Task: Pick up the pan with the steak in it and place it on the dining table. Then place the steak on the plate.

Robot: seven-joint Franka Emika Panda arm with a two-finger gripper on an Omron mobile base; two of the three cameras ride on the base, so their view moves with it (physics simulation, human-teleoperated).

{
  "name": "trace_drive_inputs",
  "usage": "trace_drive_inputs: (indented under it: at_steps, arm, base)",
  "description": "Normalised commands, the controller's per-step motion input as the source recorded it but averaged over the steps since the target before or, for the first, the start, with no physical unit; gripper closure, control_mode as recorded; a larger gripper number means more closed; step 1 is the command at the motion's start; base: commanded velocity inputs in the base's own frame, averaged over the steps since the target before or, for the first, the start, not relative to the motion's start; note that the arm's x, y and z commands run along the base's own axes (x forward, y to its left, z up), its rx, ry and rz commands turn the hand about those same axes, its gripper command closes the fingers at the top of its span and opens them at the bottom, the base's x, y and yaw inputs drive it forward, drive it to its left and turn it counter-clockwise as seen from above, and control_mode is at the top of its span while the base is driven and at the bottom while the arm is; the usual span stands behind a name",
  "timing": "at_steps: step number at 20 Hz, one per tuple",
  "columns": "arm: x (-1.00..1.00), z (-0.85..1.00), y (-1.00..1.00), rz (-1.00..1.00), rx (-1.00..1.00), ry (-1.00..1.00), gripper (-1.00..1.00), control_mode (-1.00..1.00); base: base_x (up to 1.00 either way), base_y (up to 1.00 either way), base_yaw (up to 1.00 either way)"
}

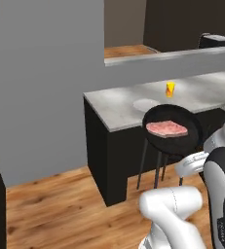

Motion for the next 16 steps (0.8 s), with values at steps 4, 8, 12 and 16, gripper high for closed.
trace_drive_inputs:
  at_steps: [4, 8, 12, 16]
  arm:
    - [0.00, 0.00, 0.00, 0.00, 0.00, 0.00, 1.00, 1.00]
    - [0.00, 0.00, 0.00, 0.00, 0.00, 0.00, 1.00, 1.00]
    - [0.00, 0.00, 0.00, 0.00, 0.00, 0.00, 1.00, 1.00]
    - [0.00, 0.00, 0.00, 0.00, 0.00, 0.00, 1.00, 1.00]
  base:
    - [1.00, 0.25, -0.02]
    - [1.00, 0.22, -0.01]
    - [0.91, 0.06, 0.00]
    - [0.69, 0.04, 0.00]
